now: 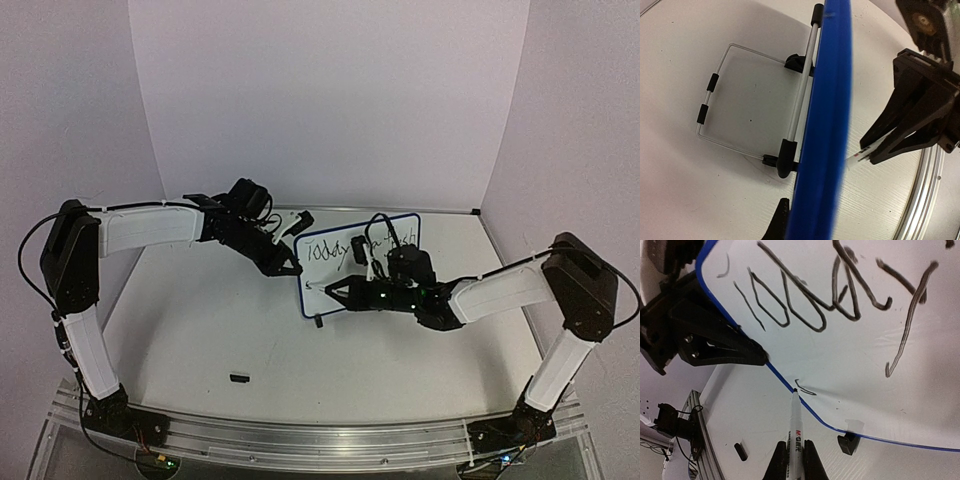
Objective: Write a sentence on the whiteboard
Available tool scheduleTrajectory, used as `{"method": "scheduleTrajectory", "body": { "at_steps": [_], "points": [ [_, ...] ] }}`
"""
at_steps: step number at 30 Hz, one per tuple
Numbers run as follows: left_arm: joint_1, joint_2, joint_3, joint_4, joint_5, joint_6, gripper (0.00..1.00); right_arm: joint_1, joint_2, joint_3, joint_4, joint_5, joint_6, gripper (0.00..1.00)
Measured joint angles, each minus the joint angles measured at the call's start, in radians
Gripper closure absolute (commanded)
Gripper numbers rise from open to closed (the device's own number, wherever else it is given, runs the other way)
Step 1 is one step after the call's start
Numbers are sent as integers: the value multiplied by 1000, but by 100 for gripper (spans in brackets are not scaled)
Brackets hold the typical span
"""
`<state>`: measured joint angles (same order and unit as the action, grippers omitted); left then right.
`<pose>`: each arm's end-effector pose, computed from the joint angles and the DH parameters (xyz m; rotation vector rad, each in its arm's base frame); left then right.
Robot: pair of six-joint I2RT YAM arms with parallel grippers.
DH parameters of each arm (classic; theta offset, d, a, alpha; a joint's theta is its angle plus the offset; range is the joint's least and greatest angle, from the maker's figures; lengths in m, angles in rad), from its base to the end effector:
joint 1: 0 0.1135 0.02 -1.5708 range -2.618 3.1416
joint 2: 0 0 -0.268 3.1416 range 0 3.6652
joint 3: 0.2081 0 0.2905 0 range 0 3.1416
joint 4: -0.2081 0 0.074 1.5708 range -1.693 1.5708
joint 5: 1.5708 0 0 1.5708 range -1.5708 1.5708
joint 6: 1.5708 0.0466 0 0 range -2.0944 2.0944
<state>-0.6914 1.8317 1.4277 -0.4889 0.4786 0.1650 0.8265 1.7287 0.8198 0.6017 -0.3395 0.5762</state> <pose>0.3302 -0.3012 0.2260 1.2287 2.1761 -0.8149 0.2573 0.3022 0.1552 -0.5119 2.0054 1.2387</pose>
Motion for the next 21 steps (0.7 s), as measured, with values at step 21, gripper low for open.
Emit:
{"method": "scheduleTrajectory", "body": {
  "at_steps": [21],
  "points": [
    [-2, 3, 6, -2, -1, 0, 100, 0, -55, -46, 3, 38, 1, 100]
  ]
}}
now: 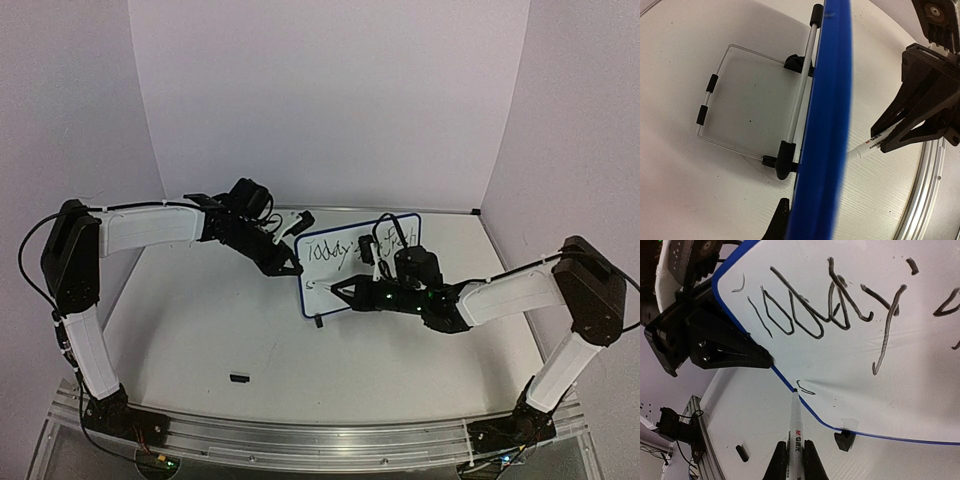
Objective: Write a sentence on the whiteboard
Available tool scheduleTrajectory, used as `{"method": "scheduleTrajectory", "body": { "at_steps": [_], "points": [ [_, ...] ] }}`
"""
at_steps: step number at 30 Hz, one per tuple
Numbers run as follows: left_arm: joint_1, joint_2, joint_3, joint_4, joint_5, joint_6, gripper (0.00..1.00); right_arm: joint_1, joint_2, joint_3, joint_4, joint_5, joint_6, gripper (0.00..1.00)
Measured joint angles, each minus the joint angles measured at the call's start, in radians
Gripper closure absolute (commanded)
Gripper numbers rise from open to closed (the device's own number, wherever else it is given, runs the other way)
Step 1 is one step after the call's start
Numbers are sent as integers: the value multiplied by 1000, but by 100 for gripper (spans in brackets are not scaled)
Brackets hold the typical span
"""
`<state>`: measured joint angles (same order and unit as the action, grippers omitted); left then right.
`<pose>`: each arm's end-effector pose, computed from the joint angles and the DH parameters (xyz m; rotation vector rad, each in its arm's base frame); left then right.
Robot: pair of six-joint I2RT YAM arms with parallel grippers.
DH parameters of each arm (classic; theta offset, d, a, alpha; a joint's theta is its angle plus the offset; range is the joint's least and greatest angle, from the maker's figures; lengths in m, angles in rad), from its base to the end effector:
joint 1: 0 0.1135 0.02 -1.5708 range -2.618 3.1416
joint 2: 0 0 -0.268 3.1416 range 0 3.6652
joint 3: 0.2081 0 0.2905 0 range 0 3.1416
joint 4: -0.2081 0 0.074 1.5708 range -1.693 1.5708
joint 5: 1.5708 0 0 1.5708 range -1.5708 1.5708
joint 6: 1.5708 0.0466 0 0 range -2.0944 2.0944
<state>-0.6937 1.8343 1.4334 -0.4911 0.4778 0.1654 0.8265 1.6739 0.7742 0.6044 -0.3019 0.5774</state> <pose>0.3303 -0.3025 0.2268 1.2313 2.1740 -0.8147 0.2504 0.2924 0.1603 -0.4808 1.9922 1.2110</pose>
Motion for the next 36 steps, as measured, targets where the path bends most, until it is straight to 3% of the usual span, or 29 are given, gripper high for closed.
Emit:
{"method": "scheduleTrajectory", "body": {
  "at_steps": [23, 36],
  "points": [
    [0, 0, 0, 0, -1, 0, 100, 5, 45, 34, -7, 44, 0, 100],
    [0, 0, 0, 0, 0, 0, 100, 9, -7, -10, -23, 119, -2, 100]
  ]
}}
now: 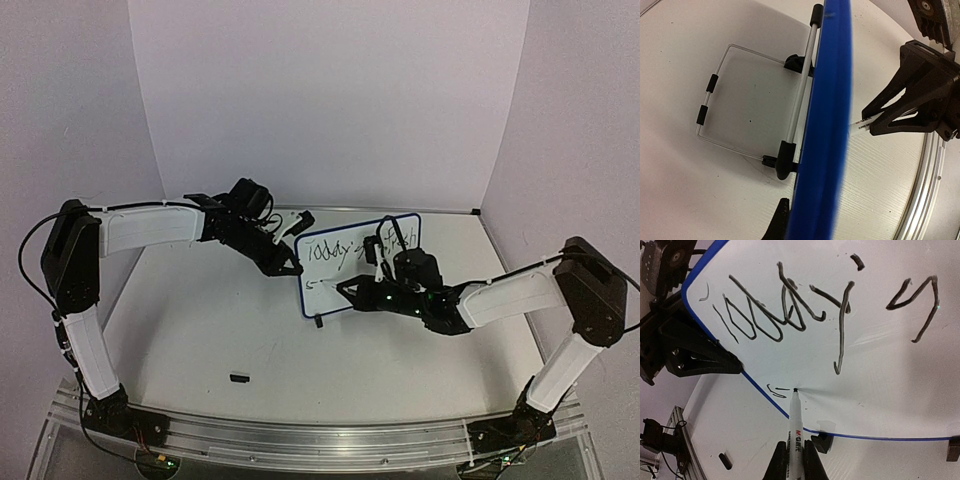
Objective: Write a sentence on the whiteboard
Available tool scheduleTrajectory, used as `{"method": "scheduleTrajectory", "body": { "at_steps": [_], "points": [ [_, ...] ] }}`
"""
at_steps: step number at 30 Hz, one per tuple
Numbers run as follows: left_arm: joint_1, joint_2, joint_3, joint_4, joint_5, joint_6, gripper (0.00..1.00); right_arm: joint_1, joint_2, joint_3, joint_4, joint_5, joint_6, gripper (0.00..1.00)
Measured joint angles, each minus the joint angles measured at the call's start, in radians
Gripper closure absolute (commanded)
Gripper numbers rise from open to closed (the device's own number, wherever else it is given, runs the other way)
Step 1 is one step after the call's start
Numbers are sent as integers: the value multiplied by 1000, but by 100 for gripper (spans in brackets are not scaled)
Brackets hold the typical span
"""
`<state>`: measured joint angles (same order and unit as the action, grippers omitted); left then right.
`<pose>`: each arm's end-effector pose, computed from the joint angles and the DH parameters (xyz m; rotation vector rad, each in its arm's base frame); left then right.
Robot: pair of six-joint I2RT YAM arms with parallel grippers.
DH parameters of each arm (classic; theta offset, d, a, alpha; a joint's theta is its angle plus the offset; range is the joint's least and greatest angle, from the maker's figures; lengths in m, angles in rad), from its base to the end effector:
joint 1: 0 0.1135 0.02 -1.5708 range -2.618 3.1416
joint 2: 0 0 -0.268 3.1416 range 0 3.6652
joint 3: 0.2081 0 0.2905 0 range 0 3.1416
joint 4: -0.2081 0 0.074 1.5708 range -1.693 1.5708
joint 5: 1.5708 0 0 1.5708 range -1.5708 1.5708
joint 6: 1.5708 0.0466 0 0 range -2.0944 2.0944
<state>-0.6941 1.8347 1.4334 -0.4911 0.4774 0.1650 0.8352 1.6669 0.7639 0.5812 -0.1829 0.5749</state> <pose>0.3302 -0.3027 0.2266 1.2313 2.1747 -0.8145 0.2504 0.2893 0.1564 -0.4000 2.0132 1.0996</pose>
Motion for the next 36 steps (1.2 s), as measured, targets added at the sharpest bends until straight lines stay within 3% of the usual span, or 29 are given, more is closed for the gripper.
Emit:
{"method": "scheduleTrajectory", "body": {
  "at_steps": [36],
  "points": [
    [0, 1, 1, 0, 0, 0, 100, -23, 32, 59, -2, -100, -2, 100]
  ]
}}
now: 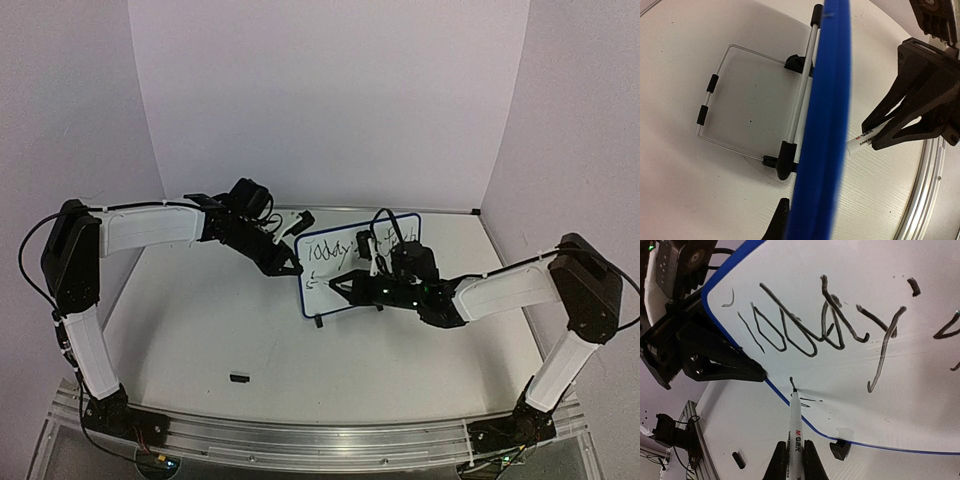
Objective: Write a sentence on the whiteboard
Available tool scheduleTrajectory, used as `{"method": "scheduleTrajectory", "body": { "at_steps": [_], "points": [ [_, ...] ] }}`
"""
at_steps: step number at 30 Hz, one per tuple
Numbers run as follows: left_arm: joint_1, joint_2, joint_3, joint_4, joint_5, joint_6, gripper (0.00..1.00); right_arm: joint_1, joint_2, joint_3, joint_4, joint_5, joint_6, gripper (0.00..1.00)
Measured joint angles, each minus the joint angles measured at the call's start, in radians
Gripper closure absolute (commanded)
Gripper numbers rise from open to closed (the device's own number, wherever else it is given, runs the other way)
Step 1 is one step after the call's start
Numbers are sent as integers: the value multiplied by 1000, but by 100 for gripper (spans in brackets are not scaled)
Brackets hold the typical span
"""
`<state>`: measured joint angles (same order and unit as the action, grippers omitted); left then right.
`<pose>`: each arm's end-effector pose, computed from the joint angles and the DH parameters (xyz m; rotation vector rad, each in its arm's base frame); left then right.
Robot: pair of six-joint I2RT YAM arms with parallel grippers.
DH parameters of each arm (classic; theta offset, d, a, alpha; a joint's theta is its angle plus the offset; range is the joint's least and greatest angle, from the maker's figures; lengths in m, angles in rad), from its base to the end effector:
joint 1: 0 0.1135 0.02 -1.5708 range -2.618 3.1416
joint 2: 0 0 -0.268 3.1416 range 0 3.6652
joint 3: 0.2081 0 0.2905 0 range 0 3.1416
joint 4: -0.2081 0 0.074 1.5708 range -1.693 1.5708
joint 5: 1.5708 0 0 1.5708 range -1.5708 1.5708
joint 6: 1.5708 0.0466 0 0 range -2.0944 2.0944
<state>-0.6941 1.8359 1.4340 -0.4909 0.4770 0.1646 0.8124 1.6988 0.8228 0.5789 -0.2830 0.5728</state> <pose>0.3304 -0.3028 0.2263 1.2309 2.1755 -0.8142 0.2628 0.2963 0.1646 -0.4554 1.9917 1.1824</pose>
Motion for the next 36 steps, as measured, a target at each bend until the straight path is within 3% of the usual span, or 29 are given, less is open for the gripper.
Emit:
{"method": "scheduleTrajectory", "body": {
  "at_steps": [25, 36],
  "points": [
    [-1, 0, 0, 0, 0, 0, 100, 0, 19, -53, -5, 17, 22, 100],
    [-1, 0, 0, 0, 0, 0, 100, 0, -121, -62, -25, 34, 17, 100]
  ]
}}
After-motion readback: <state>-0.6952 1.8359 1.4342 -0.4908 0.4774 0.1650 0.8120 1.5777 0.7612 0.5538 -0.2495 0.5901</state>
